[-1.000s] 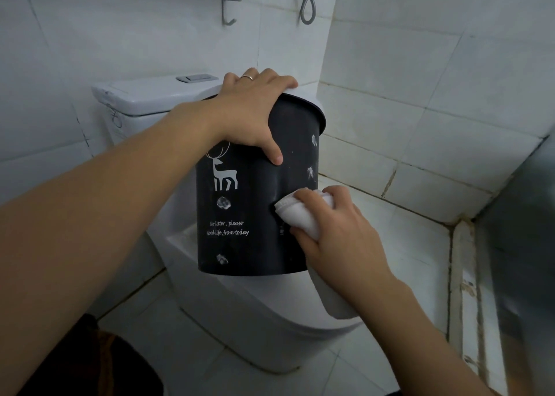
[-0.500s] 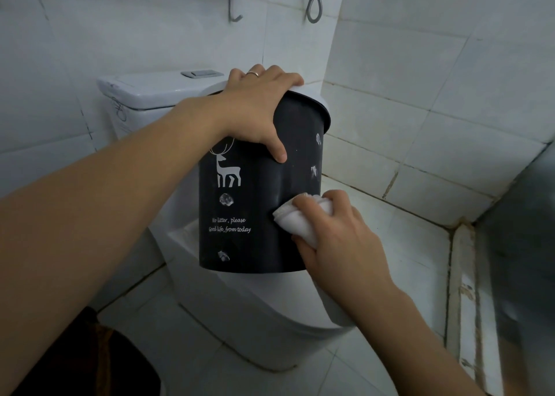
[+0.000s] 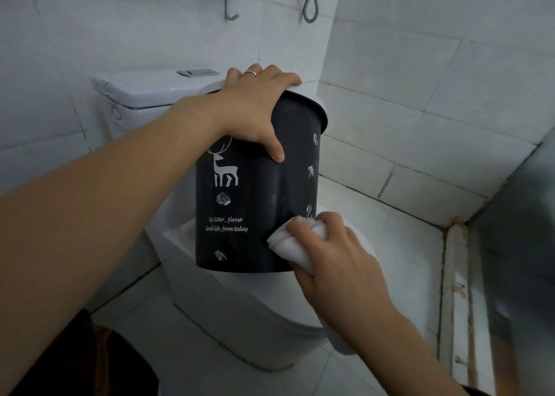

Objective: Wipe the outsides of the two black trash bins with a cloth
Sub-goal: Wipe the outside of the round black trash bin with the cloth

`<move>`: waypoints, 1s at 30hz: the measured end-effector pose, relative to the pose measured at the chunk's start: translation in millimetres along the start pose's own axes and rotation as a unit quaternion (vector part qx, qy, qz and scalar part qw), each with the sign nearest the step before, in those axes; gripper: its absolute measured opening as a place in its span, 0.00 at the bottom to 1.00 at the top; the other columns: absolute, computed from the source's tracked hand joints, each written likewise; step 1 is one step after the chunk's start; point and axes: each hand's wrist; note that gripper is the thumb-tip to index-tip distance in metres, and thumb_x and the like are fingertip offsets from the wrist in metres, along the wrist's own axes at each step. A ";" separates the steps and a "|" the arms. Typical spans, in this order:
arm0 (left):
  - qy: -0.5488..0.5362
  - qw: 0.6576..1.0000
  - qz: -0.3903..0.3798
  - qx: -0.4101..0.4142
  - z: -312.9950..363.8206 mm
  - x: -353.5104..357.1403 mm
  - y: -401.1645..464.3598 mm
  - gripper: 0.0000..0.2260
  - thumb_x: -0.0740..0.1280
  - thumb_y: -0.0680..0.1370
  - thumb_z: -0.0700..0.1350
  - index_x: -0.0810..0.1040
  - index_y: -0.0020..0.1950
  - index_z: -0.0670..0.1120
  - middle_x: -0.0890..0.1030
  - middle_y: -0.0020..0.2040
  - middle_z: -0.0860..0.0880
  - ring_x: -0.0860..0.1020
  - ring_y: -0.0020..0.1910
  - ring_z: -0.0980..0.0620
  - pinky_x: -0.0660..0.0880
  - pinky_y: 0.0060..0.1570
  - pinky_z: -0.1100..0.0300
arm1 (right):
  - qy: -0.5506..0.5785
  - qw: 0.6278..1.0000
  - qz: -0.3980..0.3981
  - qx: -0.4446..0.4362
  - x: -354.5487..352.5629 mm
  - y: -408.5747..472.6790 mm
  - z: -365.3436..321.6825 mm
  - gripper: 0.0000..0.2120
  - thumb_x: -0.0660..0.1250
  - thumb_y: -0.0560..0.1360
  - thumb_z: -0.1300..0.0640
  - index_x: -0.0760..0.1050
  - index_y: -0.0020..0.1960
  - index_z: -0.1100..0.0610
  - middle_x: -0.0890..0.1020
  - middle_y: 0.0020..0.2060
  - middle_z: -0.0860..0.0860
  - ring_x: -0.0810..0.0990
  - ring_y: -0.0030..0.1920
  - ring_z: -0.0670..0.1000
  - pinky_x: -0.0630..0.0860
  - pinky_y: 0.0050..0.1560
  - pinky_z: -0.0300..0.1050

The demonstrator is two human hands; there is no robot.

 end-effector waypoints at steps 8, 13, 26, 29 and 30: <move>-0.005 1.000 0.003 -0.001 0.0 0.2 -1.0 0.56 0.81 0.54 0.63 0.57 0.77 0.56 0.64 0.73 0.52 0.61 0.72 0.45 0.56 0.68 0.46 | 0.012 1.000 0.027 0.011 -2.5 21.2 -5.6 0.19 0.68 0.73 0.49 0.71 0.63 0.43 0.72 0.54 0.51 0.75 0.44 0.54 0.66 0.27 0.42; -0.020 1.000 0.006 -0.002 -1.6 -1.3 -2.7 0.56 0.82 0.54 0.62 0.58 0.77 0.56 0.65 0.72 0.52 0.61 0.72 0.46 0.57 0.67 0.48 | 0.010 0.999 -0.025 -0.016 0.6 -1.3 -2.5 0.21 0.69 0.71 0.50 0.71 0.63 0.42 0.73 0.55 0.51 0.76 0.45 0.55 0.75 0.28 0.46; -0.062 0.997 0.005 -0.040 0.0 -1.3 3.7 0.54 0.83 0.56 0.58 0.59 0.76 0.56 0.65 0.68 0.49 0.59 0.71 0.46 0.58 0.68 0.48 | 0.079 0.992 0.034 0.097 -10.8 7.2 49.7 0.18 0.66 0.75 0.45 0.67 0.63 0.36 0.68 0.57 0.45 0.69 0.41 0.49 0.67 0.35 0.42; -0.098 0.994 0.004 -0.042 -0.5 2.3 7.9 0.52 0.83 0.57 0.56 0.60 0.75 0.56 0.66 0.67 0.50 0.60 0.70 0.46 0.58 0.67 0.50 | 0.083 0.991 0.025 0.101 -9.8 7.5 51.1 0.19 0.66 0.75 0.45 0.67 0.63 0.36 0.67 0.57 0.44 0.70 0.41 0.48 0.69 0.36 0.43; -0.112 0.993 0.002 -0.042 -0.7 3.5 9.5 0.51 0.83 0.57 0.56 0.61 0.75 0.56 0.66 0.66 0.50 0.61 0.70 0.47 0.58 0.66 0.50 | 0.084 0.991 0.022 0.101 -9.6 7.6 51.2 0.19 0.66 0.75 0.46 0.67 0.63 0.36 0.67 0.57 0.44 0.69 0.41 0.48 0.68 0.36 0.43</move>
Point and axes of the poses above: each hand's wrist, its own y-axis towards the middle knuckle, its own x-axis out of the palm, z = x × y
